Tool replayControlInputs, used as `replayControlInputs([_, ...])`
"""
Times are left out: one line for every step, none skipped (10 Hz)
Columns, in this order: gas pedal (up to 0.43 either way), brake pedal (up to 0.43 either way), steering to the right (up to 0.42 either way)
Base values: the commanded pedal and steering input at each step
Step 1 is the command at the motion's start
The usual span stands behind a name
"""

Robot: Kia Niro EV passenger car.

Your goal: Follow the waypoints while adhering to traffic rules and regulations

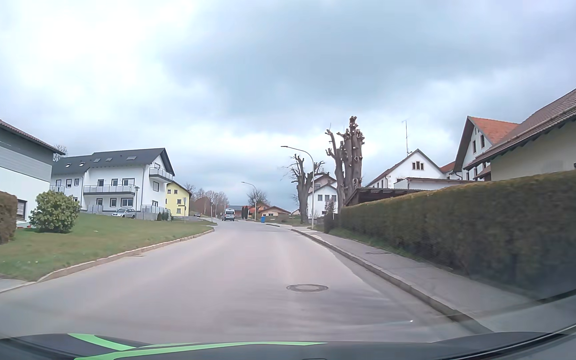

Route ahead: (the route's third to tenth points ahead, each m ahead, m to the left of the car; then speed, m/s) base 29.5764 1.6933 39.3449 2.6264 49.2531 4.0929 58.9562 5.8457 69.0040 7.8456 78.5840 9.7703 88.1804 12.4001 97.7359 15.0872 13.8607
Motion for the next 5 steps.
replayControlInputs([0.287, 0.0, -0.014])
replayControlInputs([0.287, 0.0, -0.014])
replayControlInputs([0.287, 0.0, -0.014])
replayControlInputs([0.287, 0.0, -0.015])
replayControlInputs([0.287, 0.0, -0.015])
